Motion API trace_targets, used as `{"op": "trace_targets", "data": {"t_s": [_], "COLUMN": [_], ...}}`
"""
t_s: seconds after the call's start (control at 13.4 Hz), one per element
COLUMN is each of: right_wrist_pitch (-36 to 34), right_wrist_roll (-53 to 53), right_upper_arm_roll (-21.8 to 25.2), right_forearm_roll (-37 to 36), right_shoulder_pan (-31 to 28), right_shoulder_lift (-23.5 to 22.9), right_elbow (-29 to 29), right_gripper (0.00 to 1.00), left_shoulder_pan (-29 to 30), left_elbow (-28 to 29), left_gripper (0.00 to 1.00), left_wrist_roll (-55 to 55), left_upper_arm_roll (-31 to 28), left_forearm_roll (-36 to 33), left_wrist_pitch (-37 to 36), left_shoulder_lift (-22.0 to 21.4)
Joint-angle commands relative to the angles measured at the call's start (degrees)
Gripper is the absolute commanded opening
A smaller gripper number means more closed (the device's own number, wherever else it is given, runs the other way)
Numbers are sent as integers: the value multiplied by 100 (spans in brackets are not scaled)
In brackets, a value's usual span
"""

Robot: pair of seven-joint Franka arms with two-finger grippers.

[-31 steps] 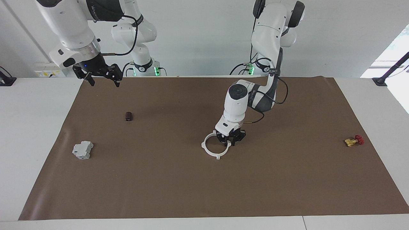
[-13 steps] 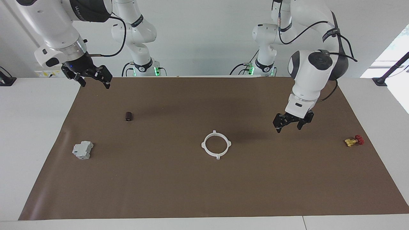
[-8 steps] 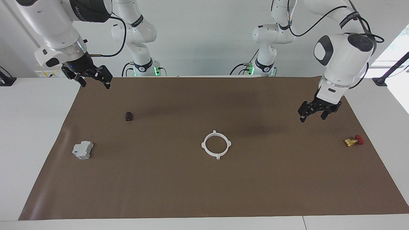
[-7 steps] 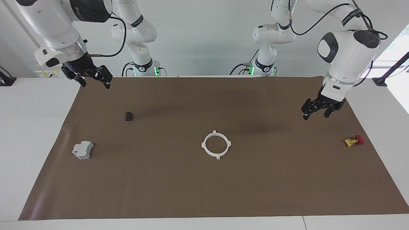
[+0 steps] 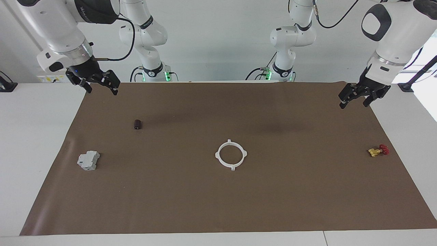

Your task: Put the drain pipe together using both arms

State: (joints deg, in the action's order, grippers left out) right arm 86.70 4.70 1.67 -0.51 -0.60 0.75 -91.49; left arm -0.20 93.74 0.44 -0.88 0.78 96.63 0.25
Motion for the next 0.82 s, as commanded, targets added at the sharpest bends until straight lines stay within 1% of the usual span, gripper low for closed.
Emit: {"op": "trace_targets", "data": {"t_s": [0.0,0.22,0.45,0.75], "right_wrist_pitch": [137,137,137,137], "right_wrist_roll": [-154,-154,-154,-145], "right_upper_arm_roll": [-35,-36,-36,-36], "right_forearm_roll": [104,104,104,104], "right_shoulder_pan": [-55,-55,-55,-55], "right_shoulder_lift": [-22,-22,-14,-14], "right_elbow": [17,17,17,17], "right_gripper": [100,100,100,100], "left_shoulder_pan": [81,73,64,64], "left_elbow": [-119,-22,-39,-57], "left_gripper": [100,100,100,100], "left_wrist_roll": [123,88,167,167], "left_upper_arm_roll": [18,18,9,9], "left_forearm_roll": [89,89,-60,-69], "left_wrist_pitch": [-539,-602,-514,-505], "left_shoulder_lift": [-86,-148,-122,-113]}}
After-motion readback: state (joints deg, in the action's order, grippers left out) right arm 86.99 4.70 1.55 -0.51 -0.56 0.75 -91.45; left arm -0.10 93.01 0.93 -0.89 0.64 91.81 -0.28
